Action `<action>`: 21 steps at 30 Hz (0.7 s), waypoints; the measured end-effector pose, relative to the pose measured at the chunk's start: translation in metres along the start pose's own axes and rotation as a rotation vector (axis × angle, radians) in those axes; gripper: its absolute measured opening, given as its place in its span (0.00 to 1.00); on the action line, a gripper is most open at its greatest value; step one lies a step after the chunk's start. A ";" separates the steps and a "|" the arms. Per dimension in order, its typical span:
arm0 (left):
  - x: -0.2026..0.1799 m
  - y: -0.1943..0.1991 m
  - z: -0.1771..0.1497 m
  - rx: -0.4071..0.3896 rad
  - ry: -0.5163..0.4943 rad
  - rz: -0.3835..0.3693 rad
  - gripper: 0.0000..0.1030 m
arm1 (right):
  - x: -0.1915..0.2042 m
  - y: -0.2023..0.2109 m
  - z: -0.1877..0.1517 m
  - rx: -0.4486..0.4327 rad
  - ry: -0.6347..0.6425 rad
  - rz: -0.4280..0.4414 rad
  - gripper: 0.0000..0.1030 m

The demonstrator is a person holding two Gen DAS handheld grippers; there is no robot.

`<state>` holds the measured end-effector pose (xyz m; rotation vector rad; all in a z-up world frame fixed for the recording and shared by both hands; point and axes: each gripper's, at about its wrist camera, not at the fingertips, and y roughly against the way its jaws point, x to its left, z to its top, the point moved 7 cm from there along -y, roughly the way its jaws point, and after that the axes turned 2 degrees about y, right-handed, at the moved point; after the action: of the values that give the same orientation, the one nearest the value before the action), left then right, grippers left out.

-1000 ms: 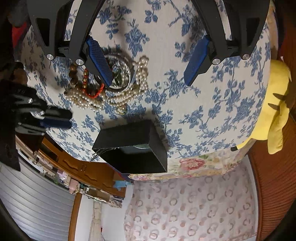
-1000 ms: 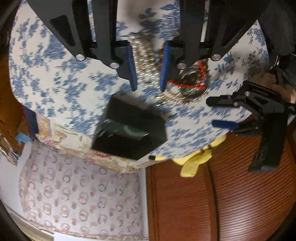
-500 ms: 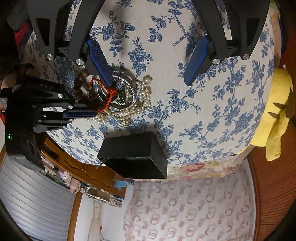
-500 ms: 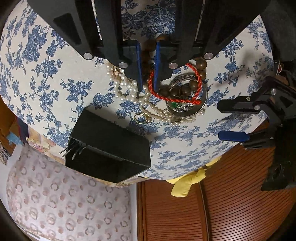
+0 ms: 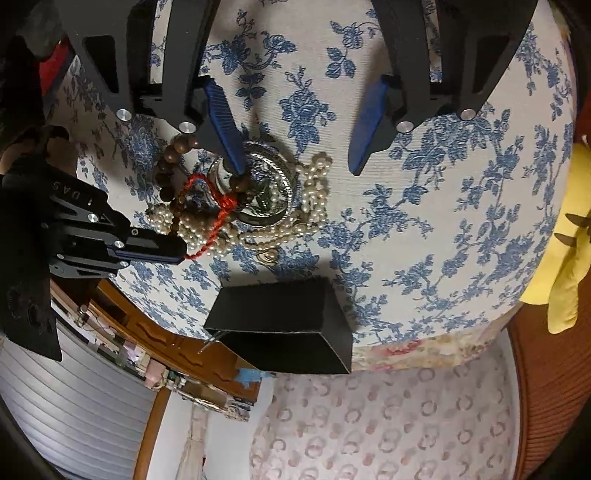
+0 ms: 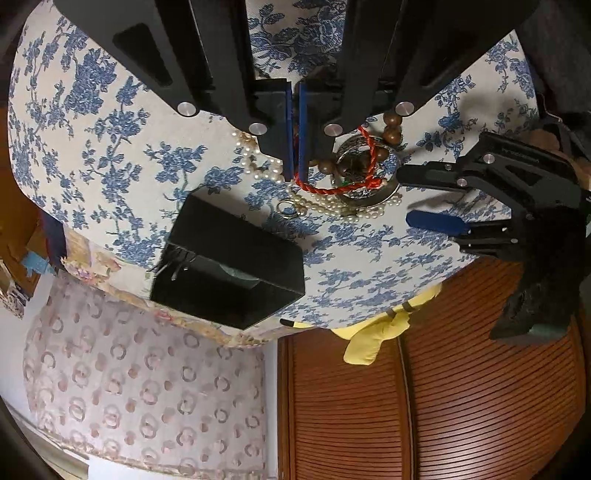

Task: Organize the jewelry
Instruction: 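Grasp the red string bracelet with the right gripper, then grasp the silver bangle with the left gripper while the right lifts the red bracelet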

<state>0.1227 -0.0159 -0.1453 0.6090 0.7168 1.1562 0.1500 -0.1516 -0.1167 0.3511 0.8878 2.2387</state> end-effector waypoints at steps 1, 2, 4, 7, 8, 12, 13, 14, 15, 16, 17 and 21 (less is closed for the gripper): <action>-0.002 0.000 0.000 0.000 -0.001 -0.004 0.46 | -0.002 0.003 0.001 -0.008 -0.004 -0.006 0.03; -0.003 -0.001 0.001 0.000 -0.001 -0.011 0.42 | -0.003 0.006 0.001 -0.014 -0.008 -0.008 0.03; -0.006 -0.001 0.002 0.000 0.002 -0.022 0.35 | -0.006 0.013 0.002 -0.027 -0.018 -0.011 0.03; -0.009 -0.004 0.003 0.002 -0.003 -0.020 0.27 | -0.010 0.020 0.000 -0.034 -0.023 -0.020 0.03; -0.010 -0.006 0.004 0.005 -0.006 -0.017 0.25 | -0.011 0.022 0.000 -0.035 -0.026 -0.021 0.03; -0.011 -0.012 0.006 0.013 -0.018 0.008 0.20 | -0.011 0.023 -0.001 -0.037 -0.027 -0.023 0.03; -0.011 -0.012 0.007 0.012 -0.023 0.014 0.15 | -0.011 0.023 -0.001 -0.037 -0.026 -0.023 0.03; -0.010 -0.012 0.009 0.006 -0.026 0.028 0.10 | -0.011 0.024 -0.001 -0.037 -0.024 -0.023 0.03; -0.009 -0.012 0.010 0.004 -0.026 0.038 0.06 | -0.011 0.023 -0.001 -0.038 -0.025 -0.023 0.03; -0.008 -0.011 0.010 -0.001 -0.028 0.043 0.05 | -0.010 0.023 -0.001 -0.038 -0.026 -0.022 0.03; -0.008 -0.010 0.011 -0.006 -0.031 0.045 0.03 | -0.011 0.024 -0.001 -0.040 -0.026 -0.022 0.03; -0.006 -0.001 0.013 -0.037 -0.029 0.049 0.03 | -0.010 0.028 0.001 -0.051 -0.021 -0.030 0.03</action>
<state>0.1317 -0.0227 -0.1367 0.6132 0.6578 1.2012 0.1434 -0.1722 -0.0969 0.3349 0.8190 2.2222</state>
